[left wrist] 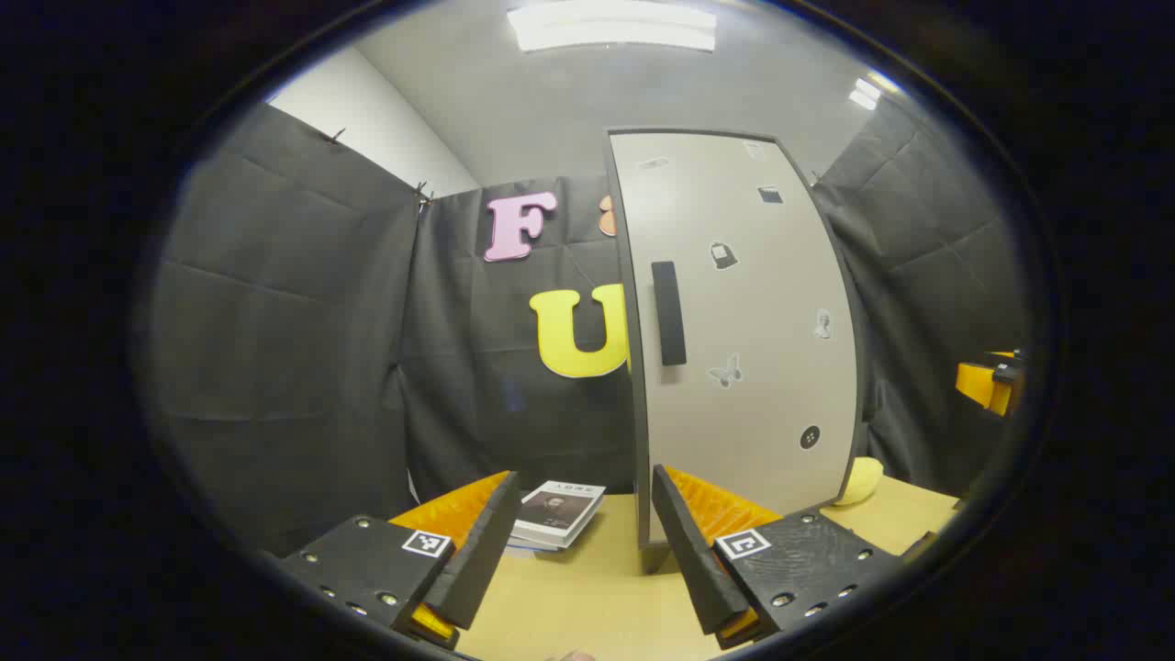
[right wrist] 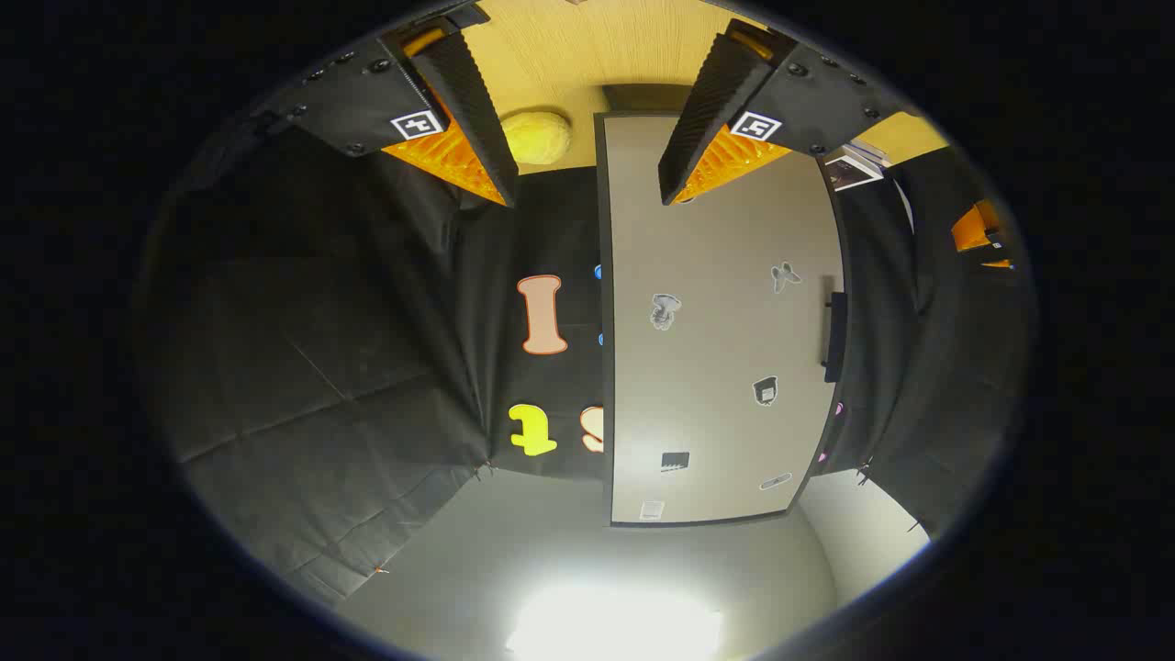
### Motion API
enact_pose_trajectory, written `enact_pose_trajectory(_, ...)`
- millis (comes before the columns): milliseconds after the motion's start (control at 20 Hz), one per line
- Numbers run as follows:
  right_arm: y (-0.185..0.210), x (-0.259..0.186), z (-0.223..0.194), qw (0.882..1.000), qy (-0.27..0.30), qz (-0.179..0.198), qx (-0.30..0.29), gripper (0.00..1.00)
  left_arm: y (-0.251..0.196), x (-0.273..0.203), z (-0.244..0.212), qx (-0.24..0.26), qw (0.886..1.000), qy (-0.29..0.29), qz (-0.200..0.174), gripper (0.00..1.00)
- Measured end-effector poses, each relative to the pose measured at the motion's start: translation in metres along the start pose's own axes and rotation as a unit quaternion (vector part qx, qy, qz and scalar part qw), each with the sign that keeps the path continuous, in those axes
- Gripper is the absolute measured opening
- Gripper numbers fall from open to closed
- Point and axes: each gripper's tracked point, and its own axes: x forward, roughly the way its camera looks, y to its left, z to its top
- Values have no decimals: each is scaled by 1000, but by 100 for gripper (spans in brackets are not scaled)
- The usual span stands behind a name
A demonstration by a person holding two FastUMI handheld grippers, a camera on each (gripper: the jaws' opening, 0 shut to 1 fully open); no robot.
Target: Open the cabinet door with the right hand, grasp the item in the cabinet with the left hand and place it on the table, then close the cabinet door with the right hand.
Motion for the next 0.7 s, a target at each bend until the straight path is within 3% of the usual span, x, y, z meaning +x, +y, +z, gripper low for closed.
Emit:
enact_pose_trajectory(100,-1,0,0,1000,0,3,-1,97,0,-2,0,-1,1000,0,3,92)
enact_pose_trajectory(350,-4,2,-2,1000,7,4,4,98,-2,-7,2,0,1000,-3,7,92)
enact_pose_trajectory(400,-5,3,-2,1000,7,4,5,97,-3,-7,1,1,1000,-2,8,87)
enact_pose_trajectory(700,-10,4,-4,1000,11,6,1,98,-6,-7,-1,1,1000,1,11,88)
